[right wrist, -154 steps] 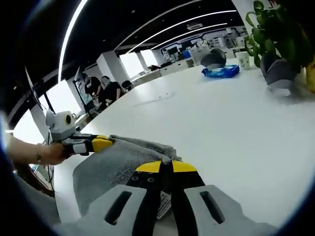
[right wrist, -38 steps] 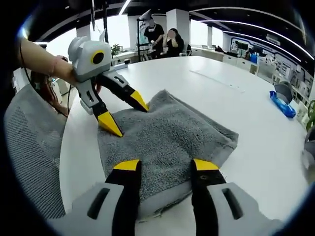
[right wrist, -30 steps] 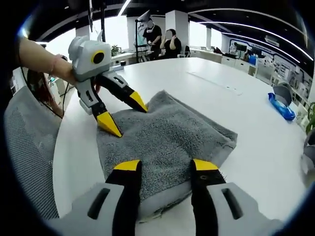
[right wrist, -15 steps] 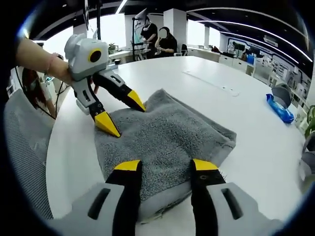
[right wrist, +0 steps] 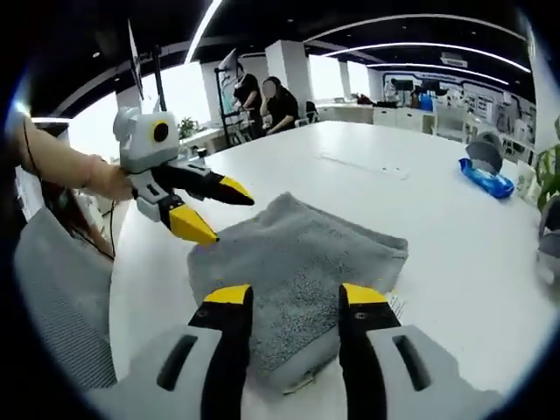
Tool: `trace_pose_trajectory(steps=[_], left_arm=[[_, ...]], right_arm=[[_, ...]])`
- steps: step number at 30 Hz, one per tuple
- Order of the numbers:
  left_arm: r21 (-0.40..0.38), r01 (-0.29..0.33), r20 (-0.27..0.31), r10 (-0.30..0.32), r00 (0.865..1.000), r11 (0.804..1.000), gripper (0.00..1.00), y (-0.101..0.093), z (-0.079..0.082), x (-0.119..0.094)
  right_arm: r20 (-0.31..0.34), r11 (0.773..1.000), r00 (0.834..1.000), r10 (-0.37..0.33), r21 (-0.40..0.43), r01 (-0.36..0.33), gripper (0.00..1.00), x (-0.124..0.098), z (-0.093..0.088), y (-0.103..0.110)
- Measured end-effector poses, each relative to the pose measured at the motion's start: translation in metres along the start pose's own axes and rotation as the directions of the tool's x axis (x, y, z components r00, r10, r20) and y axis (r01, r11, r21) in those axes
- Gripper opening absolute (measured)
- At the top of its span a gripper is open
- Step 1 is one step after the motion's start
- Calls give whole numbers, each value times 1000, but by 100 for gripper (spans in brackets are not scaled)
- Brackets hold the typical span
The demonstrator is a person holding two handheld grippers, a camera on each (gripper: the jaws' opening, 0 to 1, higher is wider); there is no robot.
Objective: Fold the towel on the table until its edges align and the towel forms a compact rectangular stack.
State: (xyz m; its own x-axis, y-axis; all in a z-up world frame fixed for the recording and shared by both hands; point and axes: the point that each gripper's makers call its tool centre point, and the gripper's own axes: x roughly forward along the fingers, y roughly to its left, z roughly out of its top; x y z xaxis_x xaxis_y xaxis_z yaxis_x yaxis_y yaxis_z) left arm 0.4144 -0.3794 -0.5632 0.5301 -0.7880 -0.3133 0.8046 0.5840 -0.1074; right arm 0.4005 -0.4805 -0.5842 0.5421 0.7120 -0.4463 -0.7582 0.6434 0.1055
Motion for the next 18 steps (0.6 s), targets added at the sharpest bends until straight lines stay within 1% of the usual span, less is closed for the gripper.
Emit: trace_pose_trajectory(steps=[2,3,4,6,7,9,10,11,12,13,14,15,16,17,18], left_arm=[[19,-16,11,16,1000,1000,66,-5,6,-15],[44,-37,22,36,999,998,68,-7,11,-25],[47,-42,26,41,999,998,70,-8,12,-27],[46,-60,44,58,997,997,76,-15,19,-43],[61,-92,74,87,993,994,78,-15,25,-52],[59,-145,104,138,985,988,89,-17,33,-69],[63,-163,117,154,981,985,94,-19,37,-76],[68,-190,137,180,974,979,100,-23,43,-87],[71,-209,153,197,968,975,99,-25,47,-97],[58,-216,166,204,965,975,99,-29,49,-103],[42,-236,187,224,956,971,100,-34,54,-116],[39,-249,202,237,950,968,100,-37,57,-124],[45,-268,219,252,942,962,100,-42,60,-135],[52,-285,223,267,937,957,100,-45,60,-142],[87,-320,221,295,930,944,100,-48,58,-152]], right_arm=[[19,1000,1000,-12,12,12,43,-12,5,3],[38,1000,999,-22,13,22,47,-21,9,4],[45,1000,999,-24,12,24,50,-23,11,5],[97,999,994,-50,5,49,58,-42,24,9],[105,999,993,-49,3,49,62,-47,27,12],[125,998,991,-53,-10,54,71,-63,34,19],[141,997,988,-66,-18,70,74,-70,39,20],[180,995,980,-89,-25,95,78,-81,46,22],[201,994,974,-99,-24,106,83,-89,50,24],[224,991,967,-120,-24,129,86,-100,54,28],[236,990,963,-129,-32,140,90,-108,55,30],[248,988,960,-132,-46,148,95,-115,56,35],[259,984,957,-129,-88,157,99,-124,57,41],[273,975,948,-164,-104,199,99,-133,58,41],[279,966,941,-189,-117,229,99,-145,57,44]])
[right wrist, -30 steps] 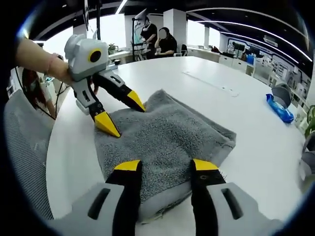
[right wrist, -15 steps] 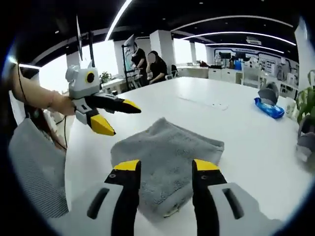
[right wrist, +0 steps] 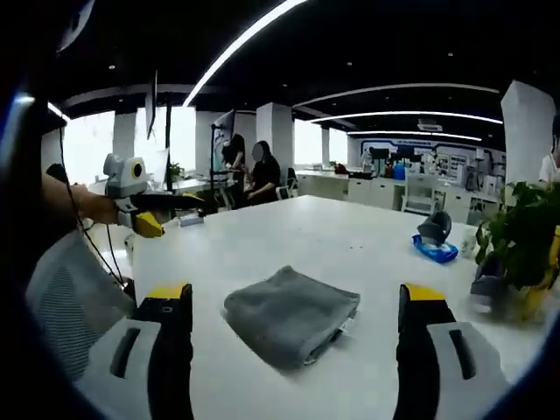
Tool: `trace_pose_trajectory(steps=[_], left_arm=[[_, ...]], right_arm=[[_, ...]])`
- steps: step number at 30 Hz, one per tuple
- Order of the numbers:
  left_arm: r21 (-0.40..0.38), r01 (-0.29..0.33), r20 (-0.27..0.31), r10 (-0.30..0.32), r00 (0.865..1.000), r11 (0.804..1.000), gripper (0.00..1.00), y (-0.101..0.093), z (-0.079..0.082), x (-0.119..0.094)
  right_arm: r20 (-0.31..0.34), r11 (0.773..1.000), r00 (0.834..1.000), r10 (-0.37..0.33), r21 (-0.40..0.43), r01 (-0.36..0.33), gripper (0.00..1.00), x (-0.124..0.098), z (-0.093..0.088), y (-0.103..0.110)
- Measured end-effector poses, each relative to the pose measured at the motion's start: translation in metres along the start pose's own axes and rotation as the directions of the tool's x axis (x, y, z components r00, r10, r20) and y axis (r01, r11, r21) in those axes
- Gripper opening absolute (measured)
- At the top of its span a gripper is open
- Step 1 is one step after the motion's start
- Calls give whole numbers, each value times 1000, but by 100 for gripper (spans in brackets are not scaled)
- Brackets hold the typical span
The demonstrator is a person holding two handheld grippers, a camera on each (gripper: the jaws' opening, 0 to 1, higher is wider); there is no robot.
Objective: Fold the towel on the table until its edges align and the towel forms a compact rectangular stack.
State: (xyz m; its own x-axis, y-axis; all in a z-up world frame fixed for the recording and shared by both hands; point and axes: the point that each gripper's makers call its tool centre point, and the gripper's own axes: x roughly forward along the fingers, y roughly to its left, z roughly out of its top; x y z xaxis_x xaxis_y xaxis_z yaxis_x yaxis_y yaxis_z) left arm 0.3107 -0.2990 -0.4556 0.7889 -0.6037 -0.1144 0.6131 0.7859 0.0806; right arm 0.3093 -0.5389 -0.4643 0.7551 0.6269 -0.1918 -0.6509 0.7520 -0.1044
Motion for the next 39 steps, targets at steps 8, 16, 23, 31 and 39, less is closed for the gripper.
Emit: trace_pose_trajectory(steps=[8,16,23,31,39], left_arm=[[-41,-91,-28,90,996,995,100,-17,-18,-39],[-98,-122,42,127,991,988,100,-20,-8,-44],[-107,-144,37,148,988,984,98,-14,-19,-47],[-176,-206,47,217,975,963,95,-1,-24,-56],[-168,-178,23,184,983,970,91,-7,-30,-53]], right_arm=[[42,992,991,-125,33,123,99,-55,-6,6],[35,983,987,-154,109,150,99,-56,-27,25],[-8,982,986,-165,95,165,99,-60,-41,21],[-54,982,983,-177,56,180,96,-61,-49,19],[-46,975,978,-205,73,208,98,-65,-48,14]])
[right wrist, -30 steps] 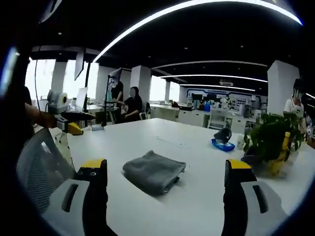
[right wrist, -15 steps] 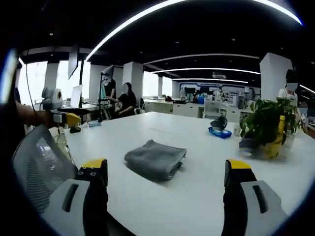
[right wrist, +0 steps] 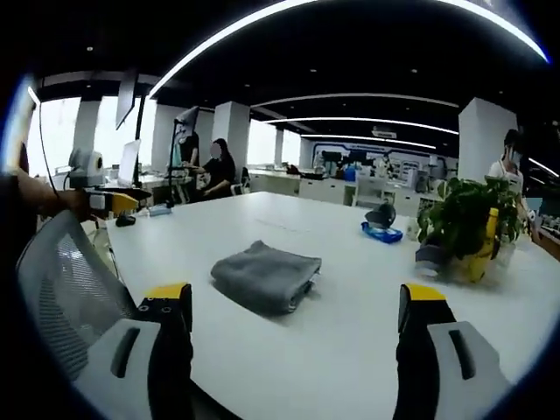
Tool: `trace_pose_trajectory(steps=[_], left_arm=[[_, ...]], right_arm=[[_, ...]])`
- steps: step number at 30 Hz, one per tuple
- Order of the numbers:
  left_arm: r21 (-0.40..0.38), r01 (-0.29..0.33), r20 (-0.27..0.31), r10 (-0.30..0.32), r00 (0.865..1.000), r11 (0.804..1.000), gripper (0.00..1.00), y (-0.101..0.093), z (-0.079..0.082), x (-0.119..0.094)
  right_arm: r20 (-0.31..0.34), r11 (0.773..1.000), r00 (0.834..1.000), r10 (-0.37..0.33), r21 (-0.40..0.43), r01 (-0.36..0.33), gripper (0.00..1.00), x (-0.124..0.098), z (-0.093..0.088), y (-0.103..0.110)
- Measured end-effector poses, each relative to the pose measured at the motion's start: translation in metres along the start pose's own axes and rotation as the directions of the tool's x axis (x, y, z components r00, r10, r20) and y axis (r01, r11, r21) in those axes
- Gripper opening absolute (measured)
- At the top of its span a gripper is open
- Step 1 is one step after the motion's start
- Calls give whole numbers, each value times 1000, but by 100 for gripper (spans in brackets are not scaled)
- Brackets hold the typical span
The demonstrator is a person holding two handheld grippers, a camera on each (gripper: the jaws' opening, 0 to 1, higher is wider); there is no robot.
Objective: Fold the towel on the table until its edges align and the towel forms a compact rectangular stack.
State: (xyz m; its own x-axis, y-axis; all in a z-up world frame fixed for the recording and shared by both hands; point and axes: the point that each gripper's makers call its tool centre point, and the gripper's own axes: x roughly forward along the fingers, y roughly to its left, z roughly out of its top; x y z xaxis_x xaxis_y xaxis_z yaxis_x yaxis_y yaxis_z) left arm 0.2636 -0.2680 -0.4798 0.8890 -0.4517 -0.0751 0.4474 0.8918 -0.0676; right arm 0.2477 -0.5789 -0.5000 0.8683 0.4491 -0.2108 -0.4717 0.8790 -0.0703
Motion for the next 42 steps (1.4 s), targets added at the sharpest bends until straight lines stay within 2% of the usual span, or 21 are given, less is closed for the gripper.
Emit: trace_pose_trajectory(steps=[7,9,11,12,16,19,21,24,27,28,30,31,34,36,38,39,40,41,42], left_arm=[[3,14,-20,-14,1000,1000,91,-3,-4,1],[16,21,-74,-20,997,1000,91,-3,-15,3],[67,21,-183,-9,983,998,88,0,-34,1],[71,42,-201,-27,979,997,86,-3,-37,1],[74,94,-154,-82,985,993,85,-16,-28,4],[93,99,-154,-84,985,991,91,-19,-27,1],[87,110,-133,-98,986,990,93,-24,-22,-2],[88,146,-82,-139,987,985,94,-37,-9,-6],[96,162,-88,-154,984,982,99,-40,-8,-10],[45,167,-63,-164,985,985,99,-42,-8,-12],[-66,159,-74,-164,984,985,98,-44,-16,-16],[-87,155,-90,-163,983,984,98,-44,-20,-17],[-30,168,-110,-170,979,985,98,-45,-22,-15],[-4,194,-114,-193,975,981,98,-49,-16,-10],[-18,214,-86,-215,973,977,98,-52,-4,0],[-68,220,-52,-224,973,973,98,-54,3,5],[-104,202,-41,-207,977,974,98,-52,3,8],[-145,153,-46,-162,986,977,98,-46,-2,10],[-122,129,-83,-139,987,984,97,-41,-11,8]], right_arm=[[-22,1000,1000,-9,-13,9,99,0,-5,-1],[-20,1000,1000,-15,-13,14,99,0,-4,-2],[-21,1000,999,-26,-10,26,98,-1,-4,-5],[-27,999,999,-43,-5,43,98,-2,-6,-8],[-32,998,998,-63,0,63,97,-3,-7,-13],[-53,997,995,-78,-6,78,96,-4,-11,-15],[-85,996,992,-90,-16,89,95,-4,-16,-17],[-65,995,993,-96,-9,96,96,-6,-13,-18],[-62,994,992,-107,10,108,95,-6,-13,-21],[-60,994,992,-108,19,110,95,-6,-13,-22],[-66,993,991,-113,18,114,94,-7,-14,-23],[-70,993,991,-113,14,114,93,-7,-15,-22],[-87,994,990,-108,-5,108,91,-6,-17,-22],[-90,995,991,-103,-10,103,90,-6,-17,-21],[-48,997,996,-69,14,69,90,-4,-9,-14],[-48,998,996,-69,9,69,90,-5,-8,-14],[-45,997,996,-73,-7,73,90,-5,-7,-14],[-37,997,996,-79,-25,78,90,-6,-5,-14],[-26,996,996,-80,-40,79,91,-6,-3,-14]])
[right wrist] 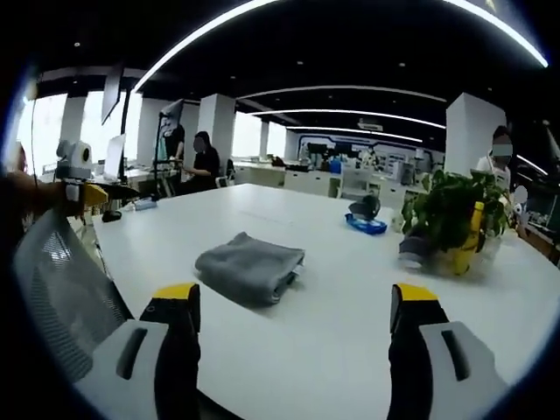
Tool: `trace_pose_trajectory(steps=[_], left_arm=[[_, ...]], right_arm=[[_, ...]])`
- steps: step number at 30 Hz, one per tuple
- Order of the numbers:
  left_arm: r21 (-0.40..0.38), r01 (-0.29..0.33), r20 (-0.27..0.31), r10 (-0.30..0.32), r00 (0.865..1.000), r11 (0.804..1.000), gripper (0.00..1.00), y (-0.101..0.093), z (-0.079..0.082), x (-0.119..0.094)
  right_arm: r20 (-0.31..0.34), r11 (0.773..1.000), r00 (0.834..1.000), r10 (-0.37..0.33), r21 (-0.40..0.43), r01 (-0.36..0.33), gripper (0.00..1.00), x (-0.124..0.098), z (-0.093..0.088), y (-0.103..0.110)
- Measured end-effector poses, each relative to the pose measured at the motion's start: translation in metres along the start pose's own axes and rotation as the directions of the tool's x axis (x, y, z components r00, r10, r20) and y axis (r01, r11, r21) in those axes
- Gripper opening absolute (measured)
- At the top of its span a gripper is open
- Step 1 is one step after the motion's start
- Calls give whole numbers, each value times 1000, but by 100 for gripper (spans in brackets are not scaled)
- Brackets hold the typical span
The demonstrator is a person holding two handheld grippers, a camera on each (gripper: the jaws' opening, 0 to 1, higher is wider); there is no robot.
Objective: Fold the towel on the table until its edges align and the towel forms a compact rectangular stack.
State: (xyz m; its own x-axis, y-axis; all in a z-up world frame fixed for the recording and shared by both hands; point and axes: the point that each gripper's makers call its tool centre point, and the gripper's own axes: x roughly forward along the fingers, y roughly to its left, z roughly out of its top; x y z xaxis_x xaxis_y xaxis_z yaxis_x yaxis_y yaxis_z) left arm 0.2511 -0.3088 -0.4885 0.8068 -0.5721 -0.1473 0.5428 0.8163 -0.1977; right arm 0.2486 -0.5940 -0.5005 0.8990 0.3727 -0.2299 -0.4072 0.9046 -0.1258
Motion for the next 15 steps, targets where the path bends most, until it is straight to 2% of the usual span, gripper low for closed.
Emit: trace_pose_trajectory(steps=[1,3,6,8,9,11,15], left_arm=[[75,-32,-50,36,998,997,97,7,-11,-5],[153,-78,-77,91,993,985,97,17,-19,-10],[108,-80,-83,89,993,991,95,20,-20,-6],[126,-89,-66,98,993,988,89,22,-17,-9],[137,-94,-68,104,992,986,83,23,-18,-10],[157,-100,-77,113,991,983,79,25,-18,-11],[93,-99,-80,106,991,991,80,26,-19,-11]], right_arm=[[-5,1000,1000,2,3,-2,91,0,-1,0],[-20,1000,1000,6,5,-6,90,1,-4,1],[-39,1000,999,11,6,-11,87,2,-7,1],[-39,1000,999,9,11,-8,85,1,-7,0],[-40,1000,999,9,18,-8,85,1,-7,-1],[-62,999,998,13,46,-10,83,2,-12,0],[-97,998,995,-9,56,15,83,1,-19,-5]])
